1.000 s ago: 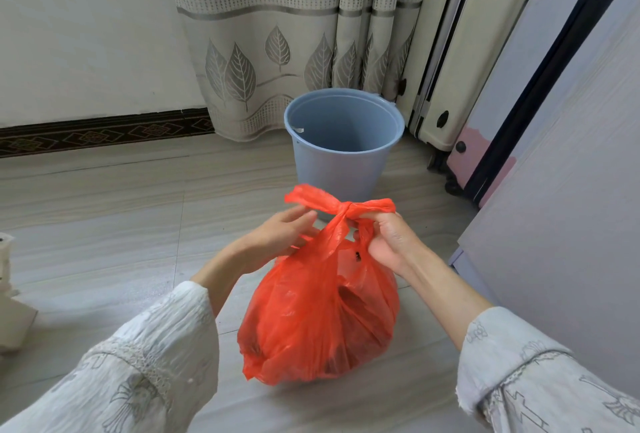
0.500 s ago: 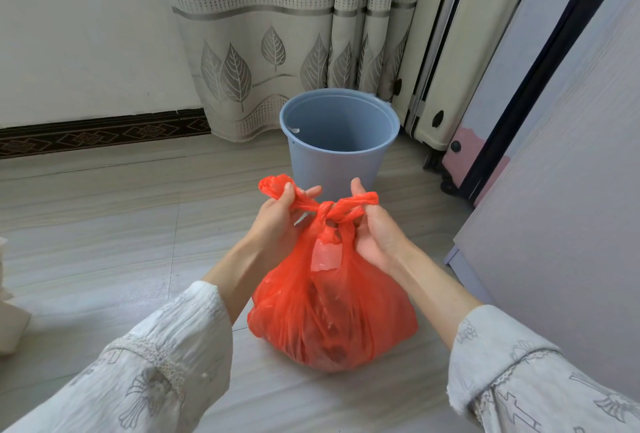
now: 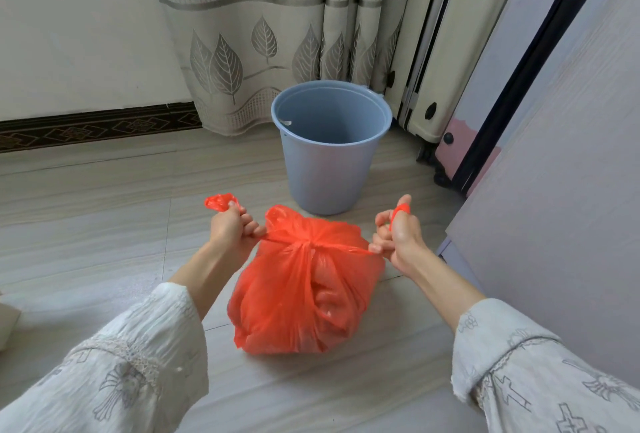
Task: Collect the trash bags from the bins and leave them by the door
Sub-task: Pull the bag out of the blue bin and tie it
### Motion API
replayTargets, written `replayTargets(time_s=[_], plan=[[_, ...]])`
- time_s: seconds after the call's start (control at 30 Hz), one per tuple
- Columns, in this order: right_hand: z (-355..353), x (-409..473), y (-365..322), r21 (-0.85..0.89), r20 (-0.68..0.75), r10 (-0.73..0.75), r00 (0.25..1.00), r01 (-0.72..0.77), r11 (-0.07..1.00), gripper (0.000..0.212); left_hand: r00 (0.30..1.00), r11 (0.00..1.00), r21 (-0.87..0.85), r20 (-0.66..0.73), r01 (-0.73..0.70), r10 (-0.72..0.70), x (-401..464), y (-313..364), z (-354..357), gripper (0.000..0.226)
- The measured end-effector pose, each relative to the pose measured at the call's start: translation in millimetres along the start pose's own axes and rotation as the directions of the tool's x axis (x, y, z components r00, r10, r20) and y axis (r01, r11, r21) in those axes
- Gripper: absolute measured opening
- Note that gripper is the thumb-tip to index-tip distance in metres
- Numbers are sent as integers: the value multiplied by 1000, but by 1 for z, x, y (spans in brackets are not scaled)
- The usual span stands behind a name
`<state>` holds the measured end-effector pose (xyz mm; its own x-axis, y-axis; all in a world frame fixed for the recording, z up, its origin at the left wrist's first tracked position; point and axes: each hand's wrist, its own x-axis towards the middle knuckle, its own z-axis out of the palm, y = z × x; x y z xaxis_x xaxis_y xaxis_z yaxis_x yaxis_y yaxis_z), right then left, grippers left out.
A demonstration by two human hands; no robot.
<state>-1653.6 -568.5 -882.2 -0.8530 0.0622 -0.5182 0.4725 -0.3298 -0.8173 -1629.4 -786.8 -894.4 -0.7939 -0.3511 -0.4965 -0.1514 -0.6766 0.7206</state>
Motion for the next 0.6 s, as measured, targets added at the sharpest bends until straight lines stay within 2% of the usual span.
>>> replayTargets(time_s=[0.07,0.3,0.43,0.6], plan=[[-9,1,1,-73,-57,-29,998,25,997,62,1000,999,40,-21,-11,12,2,2,-8,41],[-40,11,3,-109,-238,-25,971,-1,994,60,993,994,107,-111,-24,36,11,10,-34,41],[-45,11,7,-223,-249,-54,967,-4,975,59,985,987,163,-172,-6,34,16,3,-43,40],[-50,15,15,-426,-184,-86,979,-1,905,56,993,981,195,-117,10,13,12,-3,-45,39]])
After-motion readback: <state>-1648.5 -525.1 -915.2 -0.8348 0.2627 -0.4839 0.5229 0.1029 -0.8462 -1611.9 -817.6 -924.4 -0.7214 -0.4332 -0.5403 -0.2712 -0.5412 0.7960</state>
